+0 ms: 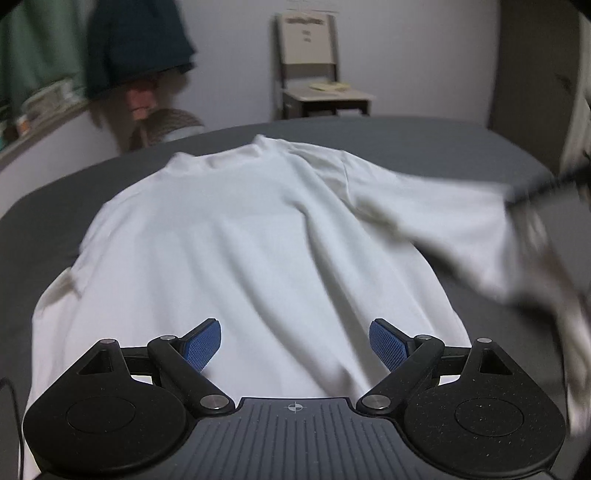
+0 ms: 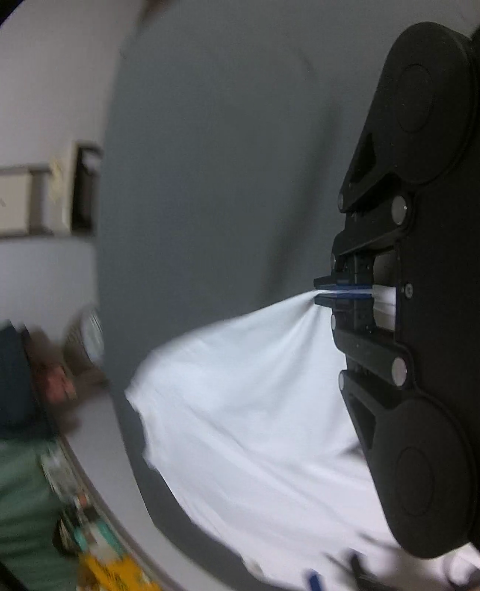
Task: Fold clothes
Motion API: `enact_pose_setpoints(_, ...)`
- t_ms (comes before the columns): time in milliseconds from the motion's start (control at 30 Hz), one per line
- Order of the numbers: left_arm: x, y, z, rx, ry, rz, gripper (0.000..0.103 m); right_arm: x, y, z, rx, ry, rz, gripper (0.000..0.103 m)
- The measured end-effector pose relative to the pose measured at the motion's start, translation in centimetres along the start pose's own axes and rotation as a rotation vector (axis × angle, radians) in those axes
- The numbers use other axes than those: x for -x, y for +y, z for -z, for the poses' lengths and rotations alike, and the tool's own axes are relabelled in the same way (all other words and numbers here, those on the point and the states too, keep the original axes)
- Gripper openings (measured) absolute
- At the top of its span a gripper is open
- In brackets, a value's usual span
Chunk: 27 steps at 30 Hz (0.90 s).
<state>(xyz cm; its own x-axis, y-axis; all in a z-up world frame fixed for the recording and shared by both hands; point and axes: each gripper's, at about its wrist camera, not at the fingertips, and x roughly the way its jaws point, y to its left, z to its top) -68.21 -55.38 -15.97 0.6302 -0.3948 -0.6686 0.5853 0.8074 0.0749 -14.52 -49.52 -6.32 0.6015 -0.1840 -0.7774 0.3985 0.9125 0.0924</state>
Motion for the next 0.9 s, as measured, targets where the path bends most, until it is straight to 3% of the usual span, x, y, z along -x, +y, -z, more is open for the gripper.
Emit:
enact_pose_setpoints(100,0.3,-0.4,0.7,-0.056,-0.029,0.018,0.088,-0.9,-1.8,-3.1,-0.013,0.006,0.111,0.002)
enact_pose_setpoints(233,-1.2,0.7,-1.3,-0.079,-0.039,0.073,0.088,-4.2,-3.3,-6.5,0.022,0.041,0.291,0.002)
enact_pose_setpoints(300,-2.0,1.7,-2.6,-0.087,-0.038,0.101,0.088,-6.0,-4.0,-7.8,0.0,0.054,0.327,0.002)
enact_pose_setpoints(433,-2.2,0.8,-1.8,-0.092,-0.007,0.138,0.088,-10.2,-4.2,-8.3,-0.001,0.117,0.366,0.002)
enact_pose_setpoints(533,-5.2,4.5,-4.2,-0.088,0.005,0.148,0.088,-11.4,-4.7,-7.6,-0.043,0.13,0.36,0.003)
enact_pose_setpoints(600,-7.6,7.5,-6.5,-0.079,0.013,0.149,0.088,-11.0,-5.2,-7.3,-0.074,0.108,0.341,0.021)
enact_pose_setpoints(667,-7.8,8.1,-7.1,-0.07,0.013,0.145,0.088,-9.4,-6.1,-6.9,-0.097,0.091,0.295,0.03)
enact_pose_setpoints(900,-10.1,12.3,-10.1,-0.04,0.014,0.144,0.088,-3.5,-7.5,-2.9,-0.193,0.092,0.194,0.03)
